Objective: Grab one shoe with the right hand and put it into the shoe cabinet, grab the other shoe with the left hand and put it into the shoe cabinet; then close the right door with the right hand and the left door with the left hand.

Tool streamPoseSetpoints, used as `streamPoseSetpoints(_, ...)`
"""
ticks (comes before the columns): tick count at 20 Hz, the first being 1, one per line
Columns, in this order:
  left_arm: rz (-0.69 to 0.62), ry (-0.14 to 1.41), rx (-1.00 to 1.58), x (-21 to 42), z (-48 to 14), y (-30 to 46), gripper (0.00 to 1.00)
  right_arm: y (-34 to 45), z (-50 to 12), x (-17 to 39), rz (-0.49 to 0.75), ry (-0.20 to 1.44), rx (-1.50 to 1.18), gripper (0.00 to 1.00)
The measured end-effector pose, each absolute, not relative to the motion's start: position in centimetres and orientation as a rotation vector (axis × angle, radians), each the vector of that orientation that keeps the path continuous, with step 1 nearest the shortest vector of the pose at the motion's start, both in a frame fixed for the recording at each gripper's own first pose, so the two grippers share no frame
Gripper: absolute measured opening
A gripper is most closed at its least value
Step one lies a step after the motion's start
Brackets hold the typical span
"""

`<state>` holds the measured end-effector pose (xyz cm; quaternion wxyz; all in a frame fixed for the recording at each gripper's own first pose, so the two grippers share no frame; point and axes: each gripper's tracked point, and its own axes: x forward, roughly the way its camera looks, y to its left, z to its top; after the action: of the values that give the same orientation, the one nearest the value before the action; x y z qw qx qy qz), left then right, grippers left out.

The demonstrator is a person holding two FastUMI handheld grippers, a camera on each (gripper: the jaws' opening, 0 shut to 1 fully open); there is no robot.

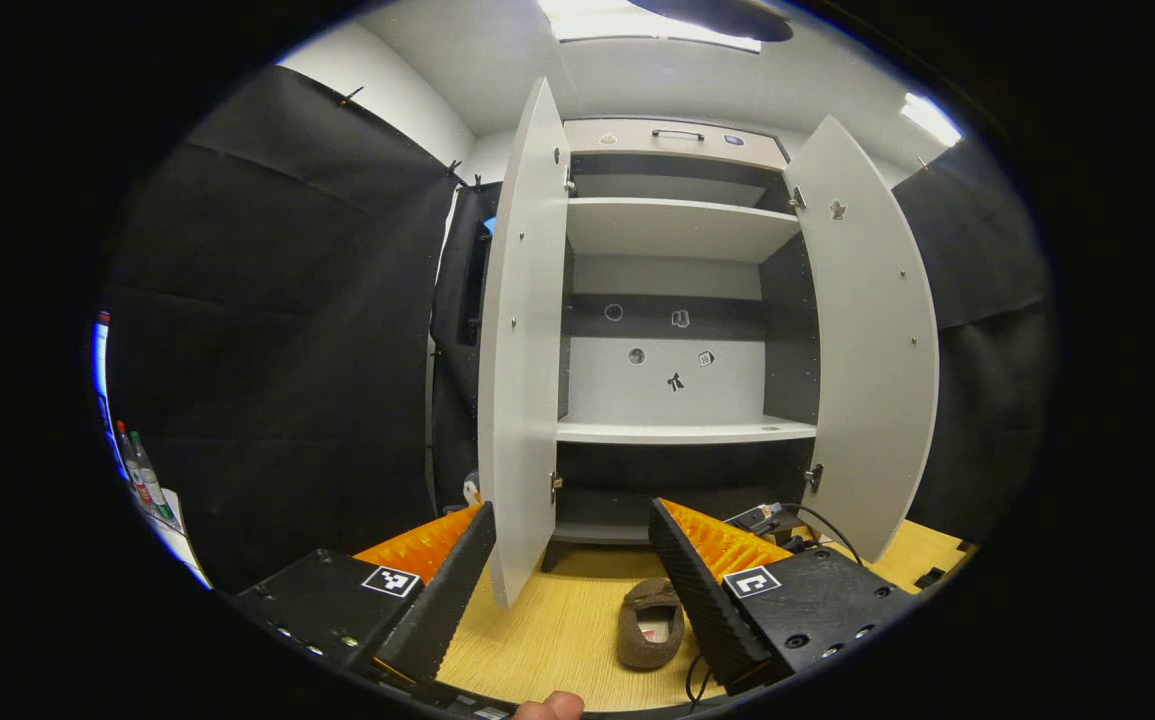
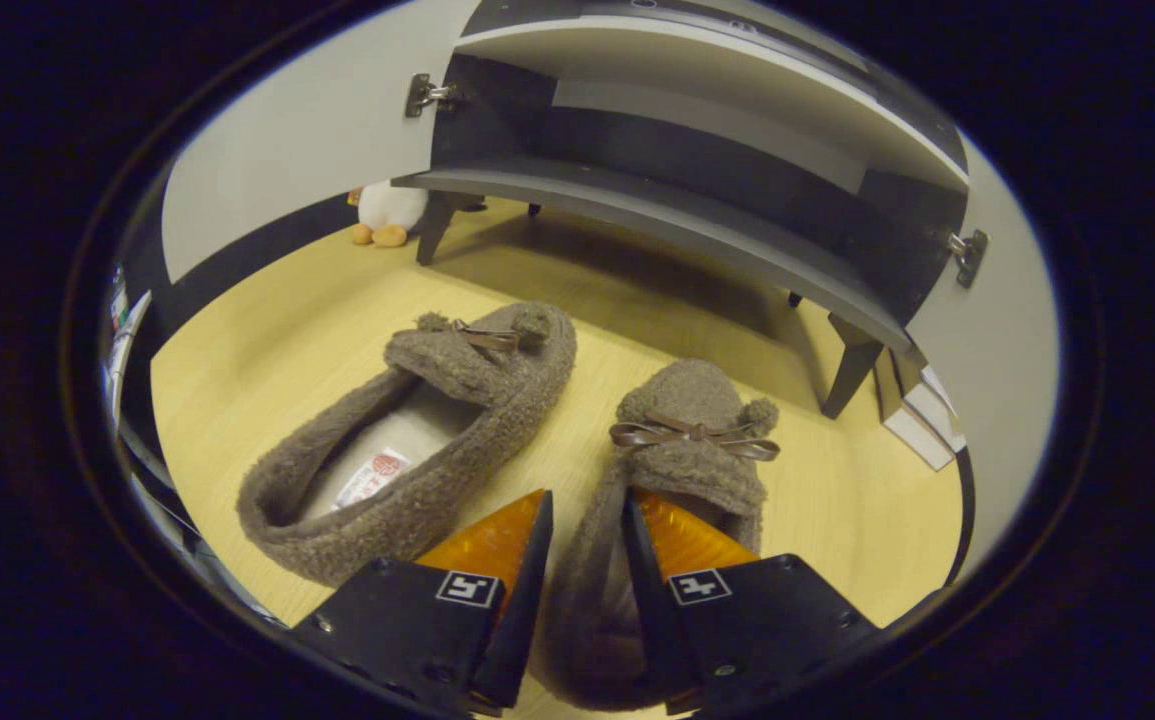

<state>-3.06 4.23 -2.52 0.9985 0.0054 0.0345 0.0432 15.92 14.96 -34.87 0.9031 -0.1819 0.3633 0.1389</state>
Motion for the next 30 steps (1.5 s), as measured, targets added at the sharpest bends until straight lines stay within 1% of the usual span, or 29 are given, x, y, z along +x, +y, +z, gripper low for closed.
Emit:
streamPoseSetpoints(1,0.078,0.071,-0.002,-3.1,-2.5,3.8,0.95,14.7,-34.9,16.2,0.277,0.728,-0.398,0.42)
streamPoseSetpoints(2,0.071,0.068,-0.010,-3.1,-2.5,3.5,0.95,14.6,-34.5,16.2,0.273,0.710,-0.410,0.26)
streamPoseSetpoints(3,0.063,0.067,-0.013,-2.8,-2.6,3.2,0.94,14.5,-34.5,16.2,0.265,0.703,-0.410,0.20)
streamPoseSetpoints(4,0.056,0.070,-0.011,-2.6,-2.7,3.0,0.94,14.4,-34.3,16.1,0.262,0.689,-0.394,0.09)
streamPoseSetpoints(5,0.048,0.071,-0.008,-2.5,-2.8,2.8,0.95,14.3,-34.0,16.1,0.265,0.676,-0.373,0.07)
streamPoseSetpoints(8,0.030,0.066,-0.010,-2.5,-2.7,2.0,0.95,13.8,-31.0,15.8,0.284,0.600,-0.345,0.06)
streamPoseSetpoints(11,0.020,0.065,-0.008,-2.0,-2.8,1.7,0.95,13.2,-26.4,15.4,0.290,0.533,-0.309,0.06)
streamPoseSetpoints(14,0.006,0.060,-0.010,-1.7,-3.0,1.2,0.95,13.3,-18.9,15.9,0.305,0.409,-0.285,0.06)
streamPoseSetpoints(18,-0.012,0.061,-0.015,-1.6,-3.4,0.5,0.95,14.1,-8.6,18.6,0.305,0.283,-0.257,0.06)
streamPoseSetpoints(19,-0.016,0.057,-0.018,-1.6,-3.3,0.4,0.95,14.3,-6.1,19.7,0.299,0.261,-0.238,0.05)
streamPoseSetpoints(20,-0.018,0.053,-0.018,-1.7,-3.3,0.3,0.99,14.6,-4.1,21.0,0.295,0.248,-0.225,0.06)
streamPoseSetpoints(21,-0.017,0.053,-0.014,-1.7,-3.3,0.4,0.95,14.8,-2.4,22.6,0.285,0.250,-0.225,0.05)
streamPoseSetpoints(23,-0.015,0.060,-0.009,-1.7,-3.4,0.5,0.95,15.1,0.2,26.5,0.276,0.242,-0.232,0.06)
streamPoseSetpoints(27,0.001,0.071,-0.020,-1.9,-3.8,1.2,0.94,14.9,1.4,34.3,0.210,0.298,-0.339,0.05)
streamPoseSetpoints(30,0.022,0.090,-0.025,-2.2,-4.4,2.1,0.95,15.7,1.2,37.9,0.189,0.351,-0.362,0.05)
